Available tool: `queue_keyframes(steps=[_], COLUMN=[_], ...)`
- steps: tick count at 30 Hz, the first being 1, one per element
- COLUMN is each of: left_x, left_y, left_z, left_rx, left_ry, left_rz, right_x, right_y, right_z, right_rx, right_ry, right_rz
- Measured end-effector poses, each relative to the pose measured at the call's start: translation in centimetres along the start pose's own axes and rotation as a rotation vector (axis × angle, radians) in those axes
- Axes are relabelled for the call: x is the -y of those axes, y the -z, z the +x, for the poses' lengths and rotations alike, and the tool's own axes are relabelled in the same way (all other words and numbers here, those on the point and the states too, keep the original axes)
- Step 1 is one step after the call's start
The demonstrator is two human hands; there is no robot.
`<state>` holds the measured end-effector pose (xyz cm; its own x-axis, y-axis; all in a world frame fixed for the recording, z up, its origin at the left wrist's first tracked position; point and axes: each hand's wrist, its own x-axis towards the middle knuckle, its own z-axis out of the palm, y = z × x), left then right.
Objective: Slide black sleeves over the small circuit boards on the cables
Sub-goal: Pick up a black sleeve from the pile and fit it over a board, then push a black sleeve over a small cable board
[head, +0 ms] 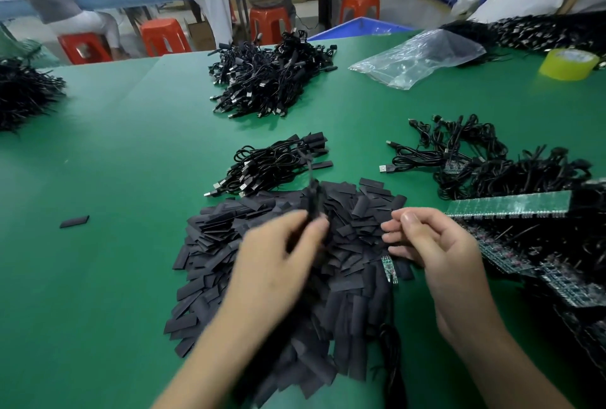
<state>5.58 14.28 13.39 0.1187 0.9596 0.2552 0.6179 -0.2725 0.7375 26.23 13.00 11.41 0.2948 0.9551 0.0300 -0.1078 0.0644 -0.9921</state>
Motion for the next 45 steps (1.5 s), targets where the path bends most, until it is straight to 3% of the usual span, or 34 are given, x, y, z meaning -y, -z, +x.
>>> queue_keyframes(steps=[6, 12, 14, 18, 24, 29, 37, 41, 45], left_x=[3.9, 5.6, 4.4, 1.2, 0.9, 1.2, 1.2, 1.5, 1.4], left_y=[3.3, 3.4, 2.3, -1.2, -2.5, -2.0, -2.9, -3.3, -2.9], left_z=[11.4, 13.1, 10.5, 3.8, -1.7, -2.9, -3.3, -3.2, -3.3], left_rx=[-0.067, -0.113, -0.150, 0.041, 0.117, 0.175, 0.077, -0.023, -0.079], left_ry=[0.032, 0.018, -0.054, -0.152, -0.168, -0.244, -0.322, -0.330, -0.238], left_rz=[0.506, 0.719, 0.676, 0.423, 0.313, 0.392, 0.439, 0.408, 0.190], right_x=[-0.8, -1.3, -1.4, -1.3, -1.0, -1.0, -0.4, -0.1, -1.1], right_y=[0.7, 1.5, 1.9, 2.5, 2.8, 3.0, 2.6, 2.3, 1.4], right_z=[0.4, 1.0, 1.2, 1.5, 0.9, 0.9, 1.1, 0.8, 0.2], right_rx=[0.031, 0.081, 0.093, 0.143, 0.274, 0.332, 0.371, 0.400, 0.499], right_ry=[0.015, 0.115, 0.172, 0.167, 0.185, 0.151, -0.135, -0.133, -0.161], right_rz=[-0.106, -0.495, -0.673, -0.992, -1.145, -1.006, -0.273, -0.111, -0.097])
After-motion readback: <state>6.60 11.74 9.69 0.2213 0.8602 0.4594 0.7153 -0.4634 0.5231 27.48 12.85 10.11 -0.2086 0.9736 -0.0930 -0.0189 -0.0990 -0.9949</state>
